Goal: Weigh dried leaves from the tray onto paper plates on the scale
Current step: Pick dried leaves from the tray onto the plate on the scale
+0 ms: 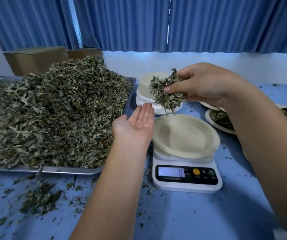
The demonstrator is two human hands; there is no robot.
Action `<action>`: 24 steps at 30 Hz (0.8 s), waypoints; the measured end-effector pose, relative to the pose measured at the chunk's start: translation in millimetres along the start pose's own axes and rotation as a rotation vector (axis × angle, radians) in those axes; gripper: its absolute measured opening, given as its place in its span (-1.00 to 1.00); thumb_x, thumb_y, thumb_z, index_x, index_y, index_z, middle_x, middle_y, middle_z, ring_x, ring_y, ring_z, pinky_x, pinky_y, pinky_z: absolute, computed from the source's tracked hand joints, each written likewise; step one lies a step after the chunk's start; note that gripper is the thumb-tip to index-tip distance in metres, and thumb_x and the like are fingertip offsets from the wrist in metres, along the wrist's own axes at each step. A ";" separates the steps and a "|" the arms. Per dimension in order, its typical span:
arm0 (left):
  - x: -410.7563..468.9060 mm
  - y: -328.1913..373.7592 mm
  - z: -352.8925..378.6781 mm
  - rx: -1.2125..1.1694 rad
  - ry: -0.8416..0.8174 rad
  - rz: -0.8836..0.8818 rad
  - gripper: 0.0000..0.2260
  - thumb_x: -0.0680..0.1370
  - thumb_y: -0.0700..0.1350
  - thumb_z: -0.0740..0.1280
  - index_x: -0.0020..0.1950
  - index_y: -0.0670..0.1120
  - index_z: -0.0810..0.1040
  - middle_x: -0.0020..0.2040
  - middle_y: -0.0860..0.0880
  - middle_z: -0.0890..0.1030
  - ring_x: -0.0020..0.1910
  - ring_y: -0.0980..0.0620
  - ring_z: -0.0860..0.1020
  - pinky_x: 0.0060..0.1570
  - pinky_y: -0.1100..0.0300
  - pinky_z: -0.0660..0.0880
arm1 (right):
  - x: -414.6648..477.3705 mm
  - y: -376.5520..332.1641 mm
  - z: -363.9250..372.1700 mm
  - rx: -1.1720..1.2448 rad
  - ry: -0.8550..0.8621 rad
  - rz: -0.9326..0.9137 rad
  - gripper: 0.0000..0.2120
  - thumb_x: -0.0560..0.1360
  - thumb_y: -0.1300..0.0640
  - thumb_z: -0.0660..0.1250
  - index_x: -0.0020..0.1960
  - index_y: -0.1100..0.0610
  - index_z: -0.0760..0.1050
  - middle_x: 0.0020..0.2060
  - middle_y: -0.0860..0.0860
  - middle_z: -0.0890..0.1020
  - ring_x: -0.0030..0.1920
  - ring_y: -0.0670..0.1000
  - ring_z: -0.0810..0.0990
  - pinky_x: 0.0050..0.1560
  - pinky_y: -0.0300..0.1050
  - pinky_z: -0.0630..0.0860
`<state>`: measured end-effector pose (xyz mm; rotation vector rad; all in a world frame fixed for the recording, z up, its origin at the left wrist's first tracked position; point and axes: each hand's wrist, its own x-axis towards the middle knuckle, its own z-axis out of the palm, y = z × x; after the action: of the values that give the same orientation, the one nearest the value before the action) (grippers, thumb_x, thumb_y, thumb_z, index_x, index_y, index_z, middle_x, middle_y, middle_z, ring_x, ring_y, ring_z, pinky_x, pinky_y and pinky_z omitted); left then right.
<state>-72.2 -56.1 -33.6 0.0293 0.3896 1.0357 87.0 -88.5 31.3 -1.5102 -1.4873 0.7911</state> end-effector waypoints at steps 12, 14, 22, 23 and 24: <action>-0.1 -6.2 -4.6 0.022 -0.004 0.048 -0.54 0.68 -0.03 0.00 0.10 -0.42 0.44 0.05 -0.36 0.56 0.16 -0.25 0.54 0.14 -0.07 0.49 | -24.0 15.9 -14.8 -0.518 -0.012 0.090 -0.62 0.40 0.03 0.51 -0.40 0.07 0.34 -0.62 -0.17 0.41 -0.55 -0.17 0.49 -0.53 -0.43 0.32; 0.6 -4.0 -5.1 0.019 -0.005 0.067 -0.54 0.68 -0.03 -0.02 0.14 -0.42 0.44 0.09 -0.35 0.57 0.16 -0.24 0.54 0.11 -0.06 0.50 | -23.9 17.1 -10.1 -0.565 -0.037 0.090 -0.63 0.41 0.01 0.49 -0.37 0.09 0.35 -0.58 -0.15 0.42 -0.54 -0.17 0.51 -0.57 -0.43 0.31; 4.7 -0.8 -9.0 0.023 0.031 0.089 -0.54 0.68 -0.02 -0.02 0.14 -0.39 0.46 0.08 -0.31 0.58 0.12 -0.21 0.57 0.03 -0.04 0.54 | -20.0 22.9 -3.7 -0.709 -0.094 0.150 -0.79 0.50 -0.10 0.36 0.01 0.00 0.63 -0.15 0.01 0.69 -0.12 -0.03 0.67 -0.16 -0.18 0.54; 5.2 -0.8 -9.6 0.022 0.035 0.088 -0.54 0.68 -0.02 -0.02 0.14 -0.39 0.46 0.07 -0.31 0.58 0.12 -0.21 0.57 0.03 -0.04 0.54 | -20.0 23.1 -4.8 -0.709 -0.091 0.144 -0.81 0.50 -0.09 0.36 -0.01 0.00 0.63 -0.19 -0.02 0.68 -0.17 -0.07 0.66 -0.22 -0.21 0.52; 5.7 -0.6 -10.1 0.021 0.038 0.088 -0.54 0.68 -0.02 -0.02 0.13 -0.39 0.46 0.07 -0.31 0.58 0.12 -0.21 0.57 0.03 -0.04 0.54 | -19.6 23.6 -5.8 -0.702 -0.074 0.130 -0.84 0.50 -0.06 0.37 -0.03 -0.01 0.64 -0.24 -0.06 0.66 -0.23 -0.10 0.63 -0.28 -0.23 0.51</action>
<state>-72.5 -53.2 -44.8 0.0459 0.4367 1.1207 100.9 -107.0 10.3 -2.1215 -1.8477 0.4050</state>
